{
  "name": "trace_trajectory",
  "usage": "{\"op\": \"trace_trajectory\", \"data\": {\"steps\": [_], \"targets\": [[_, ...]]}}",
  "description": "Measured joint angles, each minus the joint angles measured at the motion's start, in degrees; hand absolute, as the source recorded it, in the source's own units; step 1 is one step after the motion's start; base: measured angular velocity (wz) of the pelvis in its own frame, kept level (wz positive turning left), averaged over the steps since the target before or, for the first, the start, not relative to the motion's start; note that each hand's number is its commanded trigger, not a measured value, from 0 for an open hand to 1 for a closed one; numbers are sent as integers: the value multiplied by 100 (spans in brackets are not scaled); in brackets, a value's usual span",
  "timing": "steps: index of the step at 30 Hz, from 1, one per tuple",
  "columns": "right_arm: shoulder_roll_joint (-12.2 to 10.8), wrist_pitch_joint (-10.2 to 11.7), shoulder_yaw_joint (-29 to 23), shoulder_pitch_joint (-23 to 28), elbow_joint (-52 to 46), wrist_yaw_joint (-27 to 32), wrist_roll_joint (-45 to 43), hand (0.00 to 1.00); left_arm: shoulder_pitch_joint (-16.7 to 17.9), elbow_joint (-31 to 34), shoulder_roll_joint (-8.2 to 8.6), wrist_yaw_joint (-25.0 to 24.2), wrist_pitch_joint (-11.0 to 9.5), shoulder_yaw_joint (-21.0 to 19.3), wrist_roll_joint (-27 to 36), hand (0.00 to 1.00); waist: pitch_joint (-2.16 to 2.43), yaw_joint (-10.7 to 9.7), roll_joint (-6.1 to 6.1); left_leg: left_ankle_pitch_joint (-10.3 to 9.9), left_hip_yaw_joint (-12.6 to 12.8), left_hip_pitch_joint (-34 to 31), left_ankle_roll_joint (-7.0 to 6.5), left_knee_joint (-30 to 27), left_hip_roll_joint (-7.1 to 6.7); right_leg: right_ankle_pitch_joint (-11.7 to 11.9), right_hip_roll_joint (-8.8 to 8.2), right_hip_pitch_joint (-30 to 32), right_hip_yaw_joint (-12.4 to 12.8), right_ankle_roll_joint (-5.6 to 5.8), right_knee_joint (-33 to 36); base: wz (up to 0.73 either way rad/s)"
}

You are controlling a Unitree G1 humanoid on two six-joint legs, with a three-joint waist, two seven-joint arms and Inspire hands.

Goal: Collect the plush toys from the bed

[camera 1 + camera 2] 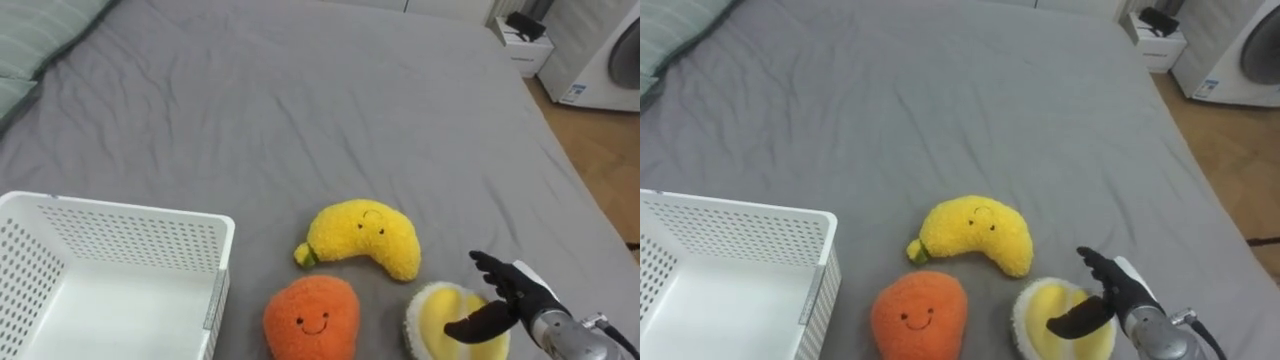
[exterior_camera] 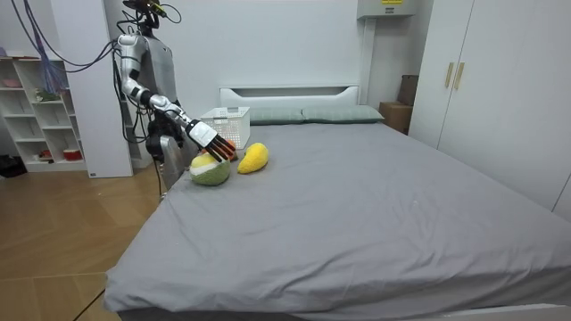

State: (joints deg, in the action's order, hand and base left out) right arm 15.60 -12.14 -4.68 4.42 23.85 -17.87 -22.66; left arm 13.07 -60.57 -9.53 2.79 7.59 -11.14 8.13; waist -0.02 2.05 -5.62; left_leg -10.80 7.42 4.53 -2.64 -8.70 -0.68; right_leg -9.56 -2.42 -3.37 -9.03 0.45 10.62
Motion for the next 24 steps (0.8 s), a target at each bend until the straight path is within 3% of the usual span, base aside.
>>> {"op": "trace_trajectory", "data": {"steps": [5,6,8,9,12,13,24], "targets": [[0,-49,1,1,11,-249,-348,0,-4,24,0,10,0,1,-35,0,-4,-5,13,0,4,-11,0,2,0,0,14,2,13,0,1,0],[0,-50,8,1,11,-296,-407,12,1,29,-1,18,0,5,-36,0,-4,1,12,0,4,-13,0,3,0,0,19,-1,11,0,-1,0],[-4,-55,35,0,11,-371,-492,53,-4,29,-1,23,7,7,-36,0,-5,2,11,0,-1,-13,0,3,-1,0,19,-11,3,0,-5,0],[-4,-72,71,0,10,-430,-539,60,-4,29,-1,25,16,7,-36,0,-5,2,9,0,-4,-13,0,3,-1,0,19,-14,-1,0,-8,0],[-5,-164,115,-6,8,-498,-685,96,-6,29,-1,26,66,7,-36,0,-4,5,9,0,-14,-5,0,3,-1,0,18,-33,-15,0,-14,1],[-5,-171,114,-18,7,-496,-730,100,-23,29,-4,26,68,9,-35,0,-5,4,10,0,-25,-2,0,2,-2,0,17,-50,-28,0,-27,4],[-113,-180,290,-56,387,-580,-784,100,-71,31,2,34,72,41,35,0,-1,61,7,0,-66,13,0,-1,4,26,34,-76,-50,-4,-75,1]]}}
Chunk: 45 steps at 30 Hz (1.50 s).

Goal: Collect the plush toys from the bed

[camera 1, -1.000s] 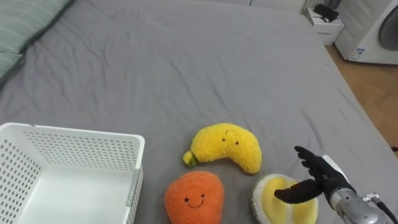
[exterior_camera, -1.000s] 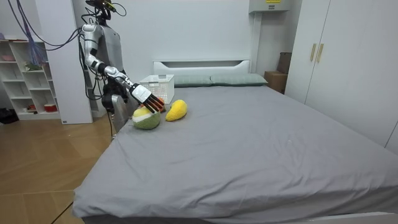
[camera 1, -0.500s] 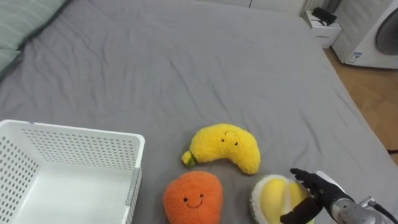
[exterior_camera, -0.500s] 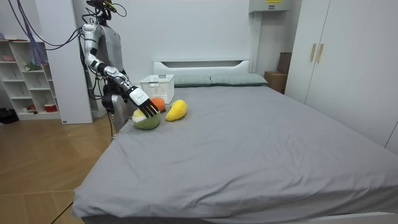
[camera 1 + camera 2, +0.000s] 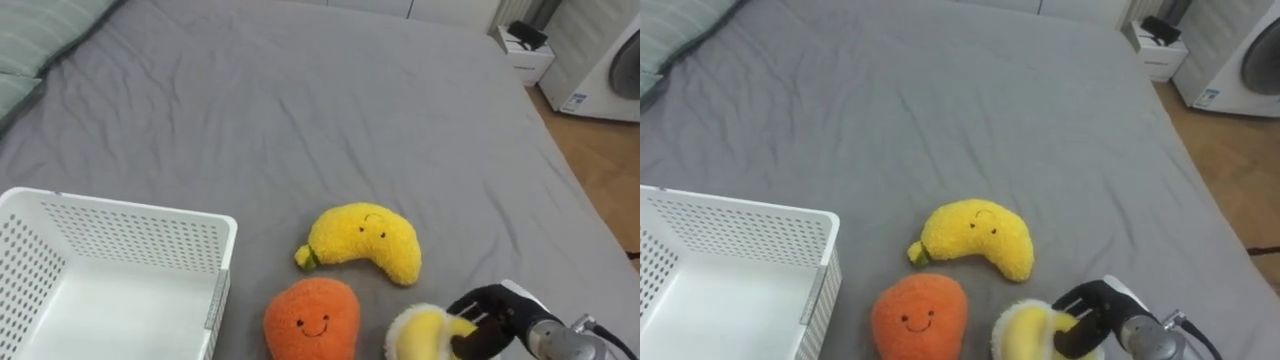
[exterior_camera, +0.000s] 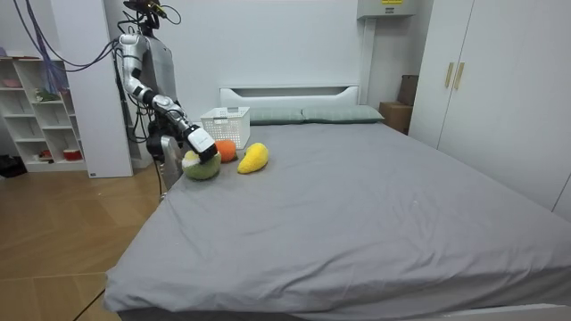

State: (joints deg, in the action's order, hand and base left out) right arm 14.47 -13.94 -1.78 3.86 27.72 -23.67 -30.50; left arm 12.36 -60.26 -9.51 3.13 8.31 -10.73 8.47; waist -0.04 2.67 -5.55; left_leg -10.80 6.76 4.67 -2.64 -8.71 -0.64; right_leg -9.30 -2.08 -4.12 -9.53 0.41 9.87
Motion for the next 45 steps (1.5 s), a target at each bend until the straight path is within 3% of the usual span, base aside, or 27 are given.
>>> {"op": "trace_trajectory", "data": {"steps": [5,23,27,32,39,45], "targets": [[-120,-53,62,5,117,-81,-109,100,-67,-13,27,0,-1,17,-19,0,-29,84,41,-3,-39,-35,-3,9,-6,0,-2,-3,-5,1,13,2],[-152,174,61,4,546,533,-55,100,-113,-14,59,10,-9,23,-23,0,-16,93,16,-2,-203,-26,1,-74,-18,12,-2,-166,-172,2,-119,5],[-153,192,63,4,492,555,-36,100,-115,-11,59,9,-20,23,-25,0,7,102,-17,-2,-204,-36,2,-76,-18,12,-1,-155,-163,2,-120,0],[-149,193,28,5,-58,550,-53,100,-130,-15,60,-15,-133,21,-24,0,11,55,-22,-1,-202,-109,2,-96,-18,13,-3,-82,-164,0,-94,0],[-53,214,13,-34,-1769,584,274,100,-183,-106,72,-64,-137,24,-40,0,-21,-47,22,-1,-204,-99,2,-85,-19,13,-6,-77,-138,0,-73,0],[258,217,12,-341,-2523,495,337,100,-225,-163,66,-136,-142,22,-133,0,-40,-34,42,2,-180,-142,2,-86,-18,11,-5,12,-93,1,-13,-3]]}}
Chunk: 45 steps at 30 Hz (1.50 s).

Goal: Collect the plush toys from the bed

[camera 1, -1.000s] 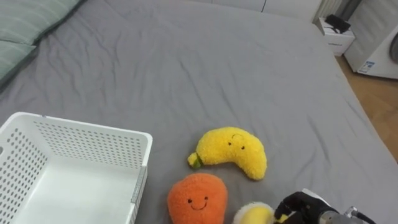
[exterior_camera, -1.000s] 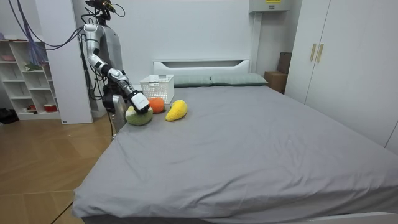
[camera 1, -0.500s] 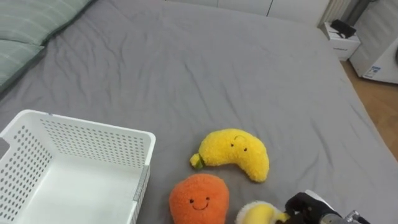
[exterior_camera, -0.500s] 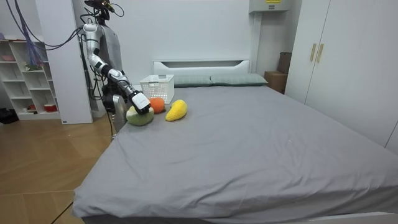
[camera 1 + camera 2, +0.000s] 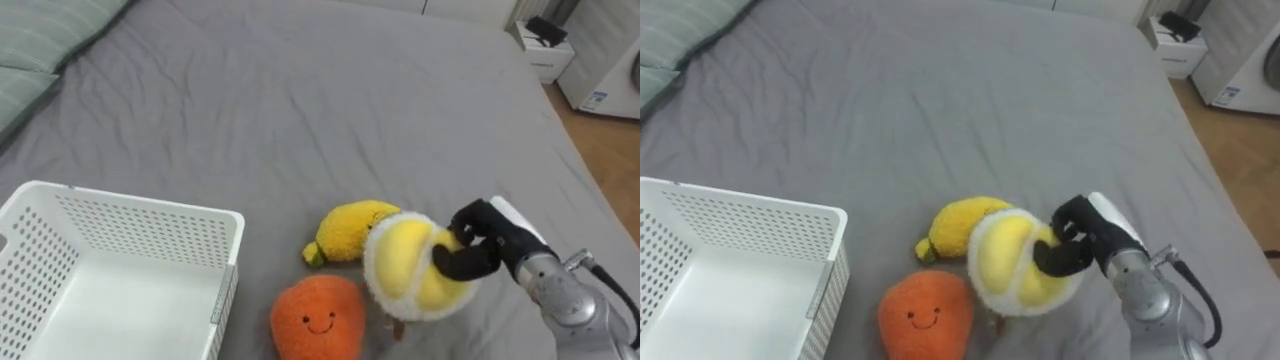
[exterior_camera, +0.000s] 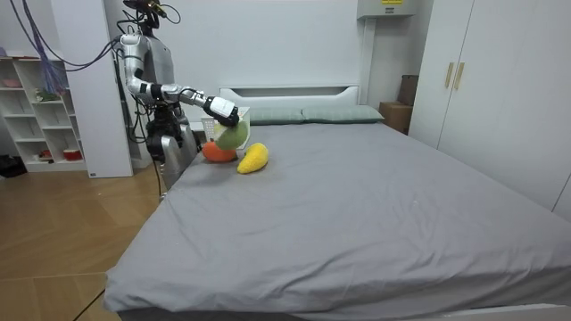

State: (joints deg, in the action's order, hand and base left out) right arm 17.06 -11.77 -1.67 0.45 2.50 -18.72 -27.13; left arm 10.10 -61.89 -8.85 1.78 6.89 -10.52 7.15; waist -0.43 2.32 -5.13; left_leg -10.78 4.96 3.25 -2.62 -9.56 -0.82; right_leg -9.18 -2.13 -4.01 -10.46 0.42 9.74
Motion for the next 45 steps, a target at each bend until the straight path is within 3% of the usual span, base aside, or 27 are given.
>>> {"op": "trace_trajectory", "data": {"steps": [4,11,17,24,26,28,33,36,38,43,44,45], "targets": [[61,-20,-6,-411,-174,-24,171,100,-61,0,-9,-23,-1,-8,-2,0,13,136,-29,1,80,16,0,9,13,5,10,45,45,-6,8,-10],[63,-66,58,-928,-704,-17,577,100,-156,-203,-65,0,-103,17,18,0,48,292,-136,3,-43,-50,2,1,8,6,3,12,-93,-6,-5,10],[71,-153,548,-1293,-751,-18,704,100,-187,-224,-115,19,-101,281,16,0,10,541,-139,2,-133,-83,1,-11,-13,7,-29,-16,-227,-2,1,7],[34,-213,1006,-1442,-742,-127,558,100,-274,-208,-60,-11,-99,279,10,0,-31,957,-106,23,-308,-135,-16,-28,-61,-1,-75,-36,-454,10,-4,13],[-9,-215,1224,-1589,-694,-146,521,100,-308,-207,-61,-11,-91,280,10,0,-79,1060,-108,52,-396,-178,-25,-32,-85,-2,-98,-36,-556,12,-11,20],[-110,-255,1391,-1702,-631,-145,517,100,-319,-174,-72,-9,-81,273,-25,0,-87,1149,-139,55,-471,-231,-20,-51,-94,-3,-99,-26,-605,13,-14,18],[-138,-318,1642,-2086,-562,-134,528,100,-406,-82,-67,19,-62,281,-32,0,-58,1362,-224,59,-684,-471,-17,-209,-124,-3,-119,60,-840,12,-14,23],[-147,-324,1686,-2268,-443,-130,498,100,-447,-71,-65,20,-48,236,-59,0,-44,1565,-255,65,-702,-479,-14,-220,-132,-2,-121,75,-851,12,-13,4],[-220,-358,1691,-2380,-243,-125,477,100,-432,58,-62,17,33,150,-111,0,-41,1711,-262,65,-735,-475,-14,-231,-141,-2,-127,58,-872,12,-14,6],[-514,-538,1758,-2540,132,-99,440,100,-420,225,-45,16,191,121,-107,0,-47,1851,-262,102,-916,-514,-25,-235,-201,-5,-167,23,-1035,17,-22,19],[-546,-564,1815,-2598,216,-72,437,97,-417,226,-48,19,205,119,-107,0,-47,1865,-265,109,-943,-521,-25,-240,-206,-5,-170,18,-1056,17,-21,18],[-601,-589,1875,-2701,374,-64,440,85,-428,239,-48,19,242,121,-107,0,-49,1860,-276,115,-993,-560,-22,-278,-216,-5,-175,21,-1107,17,-21,17]]}}
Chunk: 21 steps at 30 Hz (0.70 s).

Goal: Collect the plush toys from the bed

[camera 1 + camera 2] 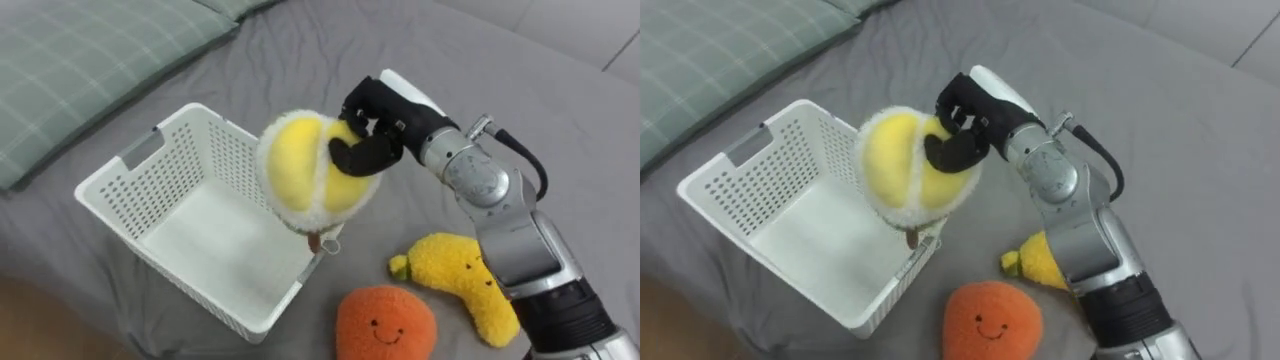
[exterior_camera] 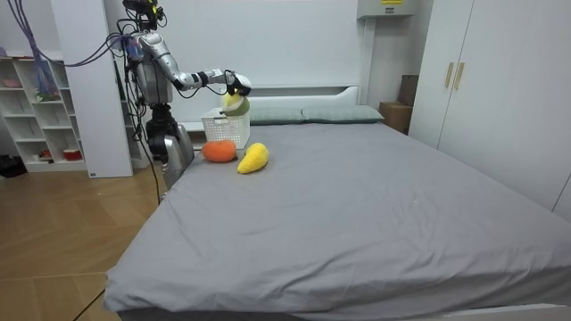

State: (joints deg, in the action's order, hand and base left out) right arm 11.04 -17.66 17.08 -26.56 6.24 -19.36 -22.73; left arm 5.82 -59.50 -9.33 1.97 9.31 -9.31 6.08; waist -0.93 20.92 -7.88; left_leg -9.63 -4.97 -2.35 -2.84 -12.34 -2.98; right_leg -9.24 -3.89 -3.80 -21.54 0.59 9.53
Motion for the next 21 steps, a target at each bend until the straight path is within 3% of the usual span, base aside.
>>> {"op": "trace_trajectory", "data": {"steps": [2,3,4,8,21], "targets": [[-37,-52,114,-116,182,5,12,60,-2,33,42,1,35,1,5,0,-4,102,-6,3,-18,-35,0,-47,-6,0,-5,8,-48,0,5,10],[-38,-68,143,-130,205,14,12,13,-3,34,50,1,39,0,3,0,-4,144,-7,3,-28,-40,0,-52,-8,0,-6,6,-58,0,5,8],[-52,-70,182,-138,243,70,14,2,-4,34,54,1,44,0,3,0,-5,172,-12,3,-58,-52,0,-77,-13,0,-7,-2,-83,0,6,11],[-139,-69,192,-162,465,328,136,0,-3,55,67,15,72,3,55,0,-6,272,-17,5,-116,-100,1,-126,-31,0,-17,0,-149,0,13,9],[-169,-65,192,-162,485,816,355,0,-1,101,84,14,74,-1,104,0,-10,298,-14,21,-188,-131,2,-126,-58,-1,-29,-6,-234,1,12,3]]}}
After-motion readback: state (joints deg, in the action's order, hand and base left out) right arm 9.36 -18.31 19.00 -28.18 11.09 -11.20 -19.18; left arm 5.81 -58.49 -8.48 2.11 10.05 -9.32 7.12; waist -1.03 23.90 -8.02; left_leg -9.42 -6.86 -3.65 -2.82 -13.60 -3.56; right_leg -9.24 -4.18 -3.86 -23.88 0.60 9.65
